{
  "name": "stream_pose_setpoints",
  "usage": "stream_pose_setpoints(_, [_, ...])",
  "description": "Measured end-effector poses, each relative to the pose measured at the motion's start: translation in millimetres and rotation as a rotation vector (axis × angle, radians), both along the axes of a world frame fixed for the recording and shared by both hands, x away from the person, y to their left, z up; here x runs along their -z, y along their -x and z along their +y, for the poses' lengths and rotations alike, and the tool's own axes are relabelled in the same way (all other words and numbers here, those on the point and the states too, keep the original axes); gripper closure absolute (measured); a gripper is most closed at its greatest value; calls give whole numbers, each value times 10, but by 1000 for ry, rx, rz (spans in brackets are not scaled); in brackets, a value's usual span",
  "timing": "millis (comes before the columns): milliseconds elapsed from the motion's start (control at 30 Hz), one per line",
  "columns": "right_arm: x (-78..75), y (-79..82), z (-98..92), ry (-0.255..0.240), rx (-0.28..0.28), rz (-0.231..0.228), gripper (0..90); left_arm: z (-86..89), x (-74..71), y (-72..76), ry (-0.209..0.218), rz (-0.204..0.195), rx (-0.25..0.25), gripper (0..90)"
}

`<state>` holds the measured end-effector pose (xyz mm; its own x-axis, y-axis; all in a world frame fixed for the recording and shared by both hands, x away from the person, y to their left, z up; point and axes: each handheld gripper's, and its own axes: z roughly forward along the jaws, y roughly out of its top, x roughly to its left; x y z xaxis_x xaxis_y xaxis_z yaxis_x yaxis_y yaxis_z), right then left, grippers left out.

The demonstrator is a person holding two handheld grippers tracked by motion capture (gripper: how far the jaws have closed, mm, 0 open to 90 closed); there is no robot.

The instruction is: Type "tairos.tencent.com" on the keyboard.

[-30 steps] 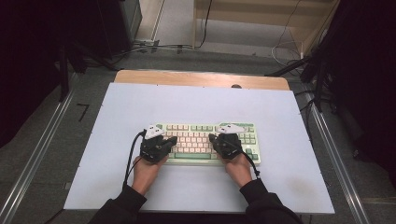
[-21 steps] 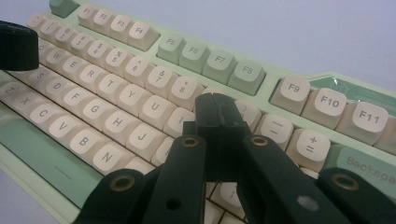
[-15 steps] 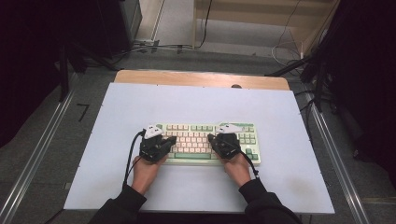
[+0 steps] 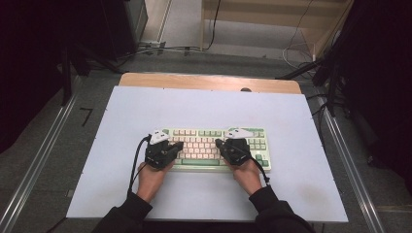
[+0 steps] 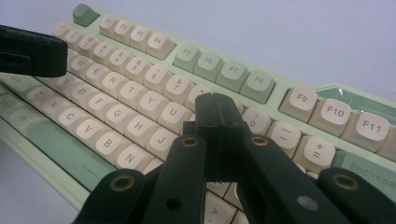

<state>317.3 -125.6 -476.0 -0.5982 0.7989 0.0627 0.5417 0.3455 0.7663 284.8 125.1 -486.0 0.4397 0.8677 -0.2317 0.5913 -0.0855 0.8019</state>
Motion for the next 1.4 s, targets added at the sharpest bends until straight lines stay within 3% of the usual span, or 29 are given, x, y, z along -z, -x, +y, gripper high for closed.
stream_pose_setpoints(500, [-65,102,-18,-13,-32,-7,874,27,-3,-4,1,-2,-12,900])
stream_pose_setpoints(1067, [45,241,74,16,-93,19,874,31,-2,-5,2,-3,-13,900])
stream_pose_setpoints(1400, [83,245,93,22,-97,28,874,30,0,-6,0,-2,-11,900])
